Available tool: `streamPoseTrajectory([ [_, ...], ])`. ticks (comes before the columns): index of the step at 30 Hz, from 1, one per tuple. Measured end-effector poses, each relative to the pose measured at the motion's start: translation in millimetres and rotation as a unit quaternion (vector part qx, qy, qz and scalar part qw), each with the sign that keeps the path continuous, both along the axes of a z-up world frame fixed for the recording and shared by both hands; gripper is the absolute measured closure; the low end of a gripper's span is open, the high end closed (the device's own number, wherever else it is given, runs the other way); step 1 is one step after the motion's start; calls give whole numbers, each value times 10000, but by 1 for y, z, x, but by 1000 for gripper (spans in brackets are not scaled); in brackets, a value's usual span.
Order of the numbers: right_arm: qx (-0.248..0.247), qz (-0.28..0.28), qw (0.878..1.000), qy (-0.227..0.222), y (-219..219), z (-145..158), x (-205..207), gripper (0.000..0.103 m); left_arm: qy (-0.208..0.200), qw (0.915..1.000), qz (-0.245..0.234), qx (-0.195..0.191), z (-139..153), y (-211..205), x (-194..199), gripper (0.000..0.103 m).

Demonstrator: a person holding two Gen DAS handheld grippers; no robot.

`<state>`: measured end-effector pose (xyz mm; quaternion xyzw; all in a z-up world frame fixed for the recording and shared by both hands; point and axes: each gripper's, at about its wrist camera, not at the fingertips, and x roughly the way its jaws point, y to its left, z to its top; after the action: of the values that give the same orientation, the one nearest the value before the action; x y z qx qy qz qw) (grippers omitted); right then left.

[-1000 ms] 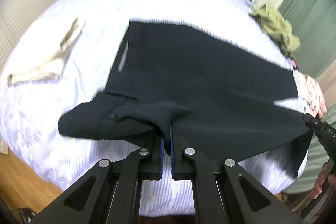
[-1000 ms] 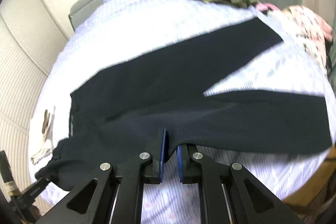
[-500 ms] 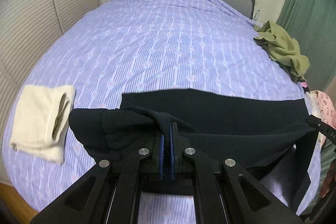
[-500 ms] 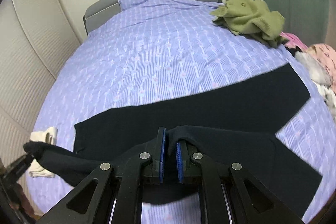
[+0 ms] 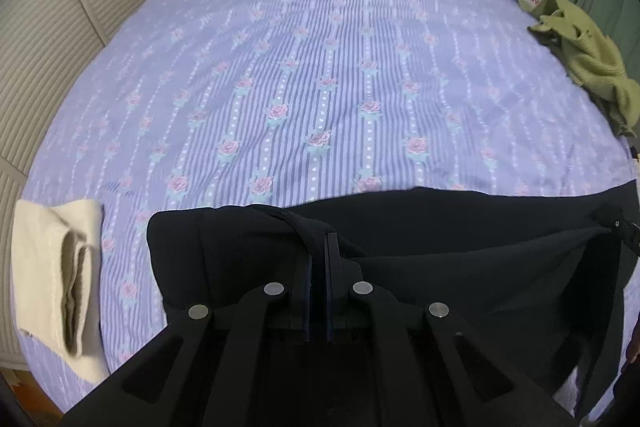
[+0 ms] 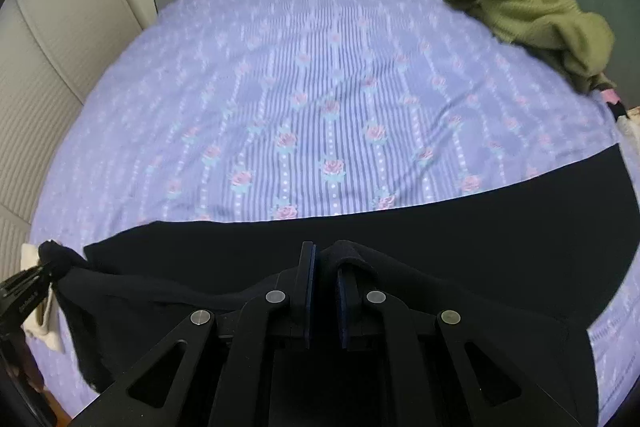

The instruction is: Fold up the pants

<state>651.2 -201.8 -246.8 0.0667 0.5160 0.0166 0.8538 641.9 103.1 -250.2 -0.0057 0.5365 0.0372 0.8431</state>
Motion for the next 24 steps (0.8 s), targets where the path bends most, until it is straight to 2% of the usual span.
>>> streamPoseTrajectory([
  [4, -75, 3, 9992, 401, 5, -24, 23, 91, 218, 9996, 6, 196, -21, -2, 23, 92],
  [5, -91, 3, 9986, 516, 4, -27, 28, 88, 265, 9993, 22, 276, -26, -4, 28, 87],
  [6, -110, 45, 9977, 674, 7, -32, 34, 79, 321, 9988, 62, 365, -29, -4, 32, 81],
  [7, -83, 116, 9971, 744, 10, -34, 36, 73, 358, 9982, 92, 466, -30, -5, 35, 58],
  [8, -46, 190, 9968, 774, 13, -35, 38, 64, 312, 9983, 97, 484, -28, -5, 38, 39],
  [11, -67, 414, 9968, 684, 28, -27, 35, 50, -30, 9988, 2, 490, -12, -9, 35, 24],
  [14, -22, 684, 9965, 485, 43, -14, 29, 49, -205, 9983, -133, 529, 1, -12, 28, 21],
  [18, 149, 1052, 9943, 43, 64, 20, 12, 49, -346, 9968, -484, 534, 18, -25, 6, 21],
  [24, 322, 1104, 9931, -208, 61, 62, -35, 43, -601, 9927, -998, 313, 59, -45, -44, 21],
])
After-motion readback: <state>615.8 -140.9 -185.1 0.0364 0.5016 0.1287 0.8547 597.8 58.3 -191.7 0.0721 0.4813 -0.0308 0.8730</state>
